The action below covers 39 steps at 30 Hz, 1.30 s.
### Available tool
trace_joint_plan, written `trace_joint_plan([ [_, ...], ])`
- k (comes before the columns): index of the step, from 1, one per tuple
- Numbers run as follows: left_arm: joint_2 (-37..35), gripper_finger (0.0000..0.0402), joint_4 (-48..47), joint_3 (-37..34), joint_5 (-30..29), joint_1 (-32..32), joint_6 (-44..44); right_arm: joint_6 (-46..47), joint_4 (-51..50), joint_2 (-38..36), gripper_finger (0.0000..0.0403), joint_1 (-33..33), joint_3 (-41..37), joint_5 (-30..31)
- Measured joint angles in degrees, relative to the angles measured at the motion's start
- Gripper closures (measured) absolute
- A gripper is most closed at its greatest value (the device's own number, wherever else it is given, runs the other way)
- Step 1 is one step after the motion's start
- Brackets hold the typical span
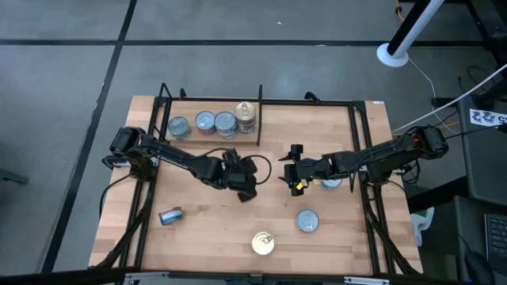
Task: Stack canned seafood by type on shelf
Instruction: Stack the blue pink tuna can on top of the blue pink tuna can on the shelf
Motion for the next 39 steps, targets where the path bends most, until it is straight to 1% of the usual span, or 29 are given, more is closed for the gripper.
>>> trace_joint_plan([
  [4,0.0,0.0164,3.3,0.0,13.7,-1.6,-10.7,0.0,0.0,0.0,0.0095,0.0,0.0,-0.6],
  [7,0.0,0.0164,5.2,0.0,22.9,-2.8,-18.9,0.0,0.1,0.0,0.0095,0.0,0.0,-5.2],
  [8,0.0,0.0164,5.6,0.0,25.0,-3.3,-21.5,0.0,0.1,0.0,0.0095,0.0,0.0,-7.3],
  [11,0.0,0.0164,7.1,0.0,28.6,-5.2,-29.5,0.0,0.5,0.0,0.0095,0.0,0.0,-13.7],
  [15,0.0,0.0164,12.4,-1.2,29.9,-8.4,-39.7,0.0,0.5,0.0,0.0095,0.1,0.0,-19.5],
  [18,0.0,0.0164,17.9,-3.2,29.5,-11.2,-46.6,-0.2,0.5,0.0,0.0095,0.2,0.0,-21.8],
  [20,0.7,0.0164,20.7,-4.0,28.3,-12.9,-50.6,-1.8,0.6,0.0,0.0095,1.0,0.0,-22.2],
  [26,5.1,0.0164,21.1,-4.1,27.6,-16.3,-56.5,-9.1,3.8,0.0,0.0095,5.9,0.0,-21.8],
  [28,6.3,0.0164,23.0,-4.1,27.7,-16.6,-57.9,-10.5,5.6,0.0,0.0095,7.5,0.0,-21.6],
  [32,8.7,0.0164,27.7,-4.1,27.8,-16.6,-58.3,-12.6,7.9,0.0,0.0095,10.2,0.0,-17.2],
  [35,10.2,0.0164,29.2,-4.1,28.0,-16.3,-58.7,-14.5,8.4,0.0,0.0095,11.4,0.0,-13.7],
  [39,11.4,0.0165,29.3,-4.1,28.7,-15.9,-58.7,-15.1,8.3,0.0,0.0095,11.7,0.0,-12.5],
])
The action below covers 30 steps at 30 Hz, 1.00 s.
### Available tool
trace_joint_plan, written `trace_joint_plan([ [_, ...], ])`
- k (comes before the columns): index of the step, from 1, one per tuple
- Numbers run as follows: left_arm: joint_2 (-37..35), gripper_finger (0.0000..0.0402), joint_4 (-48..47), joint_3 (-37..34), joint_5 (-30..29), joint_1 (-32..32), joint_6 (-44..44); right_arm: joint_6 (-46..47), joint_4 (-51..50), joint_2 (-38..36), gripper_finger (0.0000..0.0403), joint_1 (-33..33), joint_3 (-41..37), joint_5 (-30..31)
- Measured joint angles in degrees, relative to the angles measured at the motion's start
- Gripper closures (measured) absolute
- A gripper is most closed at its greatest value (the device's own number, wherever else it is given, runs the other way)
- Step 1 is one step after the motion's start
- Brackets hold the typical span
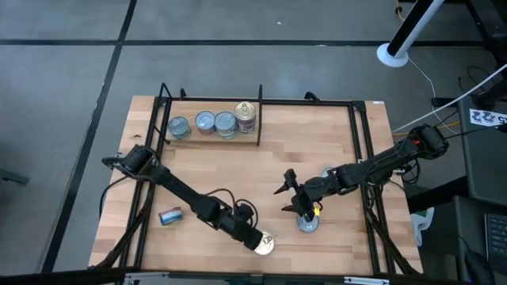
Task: Stack canned seafood by type on shelf
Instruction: Stack the blue pink tuna can on top of the blue pink tuna can on the shelf
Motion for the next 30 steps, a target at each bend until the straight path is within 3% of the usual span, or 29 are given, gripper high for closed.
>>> trace_joint_plan([
  [14,-0.1,0.0239,-1.3,0.0,0.0,0.3,0.3,0.0,-0.4,0.0,0.0095,0.0,0.0,0.0],
  [30,0.5,0.0277,-2.3,0.1,0.1,1.2,3.0,0.0,-0.4,0.0,0.0095,0.0,0.0,0.0],
])
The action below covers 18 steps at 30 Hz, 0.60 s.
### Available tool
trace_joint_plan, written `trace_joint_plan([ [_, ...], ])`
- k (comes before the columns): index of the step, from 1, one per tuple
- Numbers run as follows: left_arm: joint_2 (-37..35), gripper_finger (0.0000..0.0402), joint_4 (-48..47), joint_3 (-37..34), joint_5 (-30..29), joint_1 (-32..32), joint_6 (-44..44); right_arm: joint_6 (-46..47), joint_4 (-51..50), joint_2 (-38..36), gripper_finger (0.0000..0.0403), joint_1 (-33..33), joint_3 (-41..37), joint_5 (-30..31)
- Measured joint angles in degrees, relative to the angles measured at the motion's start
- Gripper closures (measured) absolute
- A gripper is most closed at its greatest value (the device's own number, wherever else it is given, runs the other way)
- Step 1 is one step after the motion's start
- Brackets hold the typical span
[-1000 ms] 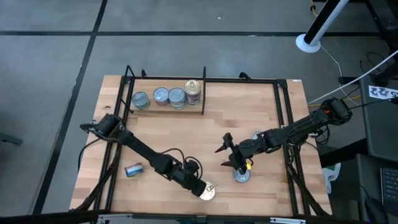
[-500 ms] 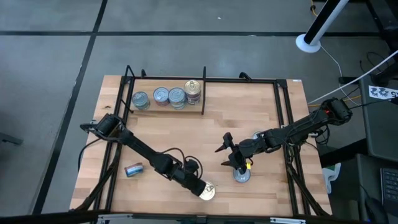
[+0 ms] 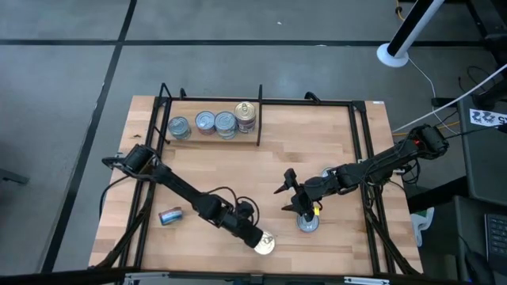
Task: Stack canned seafood by type on shelf
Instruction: Stack the blue pink tuna can on top of the blue pink tuna can on the shelf
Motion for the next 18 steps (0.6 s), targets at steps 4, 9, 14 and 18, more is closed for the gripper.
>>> trace_joint_plan([
  [4,1.4,0.0275,1.3,0.2,0.0,0.0,-0.4,0.0,0.0,0.0,0.0095,0.0,0.0,0.0],
  [9,1.6,0.0267,2.1,0.2,0.0,0.2,1.2,0.0,0.0,0.0,0.0095,0.0,0.0,0.0],
  [14,1.4,0.0266,2.8,0.1,0.3,0.4,2.4,0.0,0.0,0.0,0.0095,0.0,0.0,0.0],
  [18,1.5,0.0267,4.0,0.0,0.2,0.6,3.6,0.0,0.0,0.0,0.0095,0.0,0.0,0.0],
])
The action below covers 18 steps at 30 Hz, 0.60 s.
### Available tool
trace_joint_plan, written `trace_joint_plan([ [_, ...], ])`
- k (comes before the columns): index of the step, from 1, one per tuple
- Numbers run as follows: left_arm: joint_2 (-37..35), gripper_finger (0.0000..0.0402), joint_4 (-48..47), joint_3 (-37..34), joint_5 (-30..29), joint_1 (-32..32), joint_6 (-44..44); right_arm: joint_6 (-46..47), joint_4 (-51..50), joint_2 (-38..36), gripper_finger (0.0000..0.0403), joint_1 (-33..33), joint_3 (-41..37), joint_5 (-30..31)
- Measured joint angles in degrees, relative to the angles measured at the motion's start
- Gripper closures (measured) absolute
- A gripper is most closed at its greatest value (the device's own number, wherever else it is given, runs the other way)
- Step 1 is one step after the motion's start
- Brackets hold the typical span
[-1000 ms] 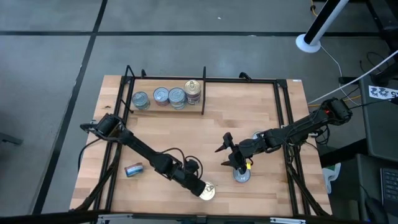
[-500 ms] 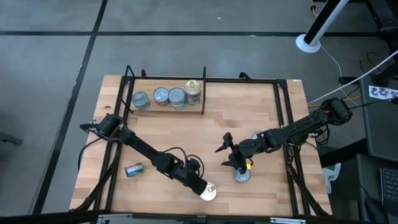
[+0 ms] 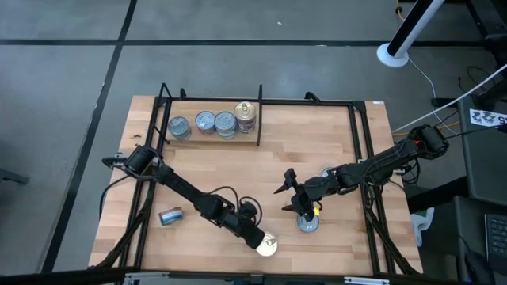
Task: Stack canned seafood by type on shelf
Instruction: Stack the blue pink tuna can on top of the blue pink tuna can on the shelf
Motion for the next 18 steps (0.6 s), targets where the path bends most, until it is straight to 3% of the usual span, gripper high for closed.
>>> trace_joint_plan([
  [8,0.0,0.0281,-0.7,0.0,0.0,0.2,-0.4,0.0,0.0,0.0,0.0095,0.0,0.0,0.0],
  [18,0.0,0.0389,0.7,0.1,0.0,0.4,-0.1,0.0,0.0,0.0,0.0095,0.0,0.0,0.0],
])
